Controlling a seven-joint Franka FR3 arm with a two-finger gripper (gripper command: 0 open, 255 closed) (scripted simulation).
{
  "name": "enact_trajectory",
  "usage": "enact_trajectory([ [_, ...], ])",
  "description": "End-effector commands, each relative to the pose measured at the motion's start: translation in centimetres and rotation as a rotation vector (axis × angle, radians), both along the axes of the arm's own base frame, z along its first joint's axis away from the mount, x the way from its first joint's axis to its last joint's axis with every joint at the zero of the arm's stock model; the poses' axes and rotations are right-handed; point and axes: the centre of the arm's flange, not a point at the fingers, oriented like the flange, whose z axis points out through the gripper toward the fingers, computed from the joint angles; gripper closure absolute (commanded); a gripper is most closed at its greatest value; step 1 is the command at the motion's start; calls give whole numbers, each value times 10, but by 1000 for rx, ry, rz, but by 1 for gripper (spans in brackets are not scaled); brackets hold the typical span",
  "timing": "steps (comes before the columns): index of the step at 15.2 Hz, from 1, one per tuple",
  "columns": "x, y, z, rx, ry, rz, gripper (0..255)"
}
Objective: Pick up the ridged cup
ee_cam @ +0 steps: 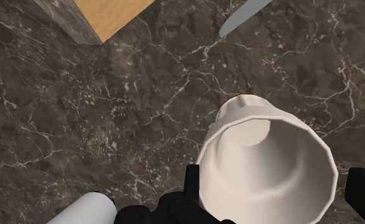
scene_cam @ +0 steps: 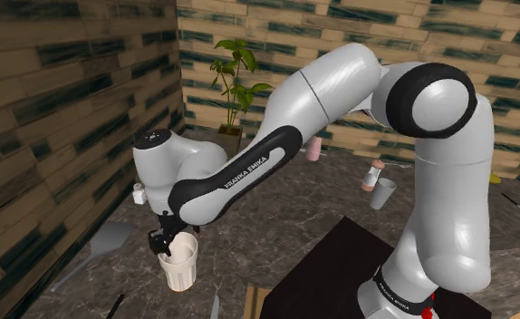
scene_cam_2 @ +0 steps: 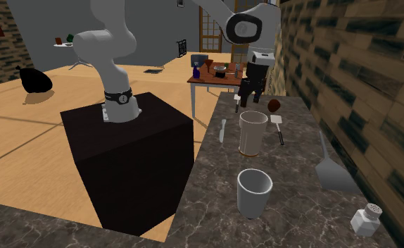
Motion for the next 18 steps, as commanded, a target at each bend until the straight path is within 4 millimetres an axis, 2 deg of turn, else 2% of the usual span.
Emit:
enact_trajectory([
  [1, 5, 20, -17, -4, 1, -1, 0],
  [4, 17, 51, -40, -9, 3, -2, 0],
  [5, 18, 54, -42, -10, 4, -2, 0],
  [12, 18, 54, -82, -10, 4, -2, 0],
  [14, 18, 54, -82, -10, 4, -2, 0],
  [15, 18, 54, -82, -10, 4, -2, 255],
  [18, 18, 54, -82, -10, 4, -2, 255],
])
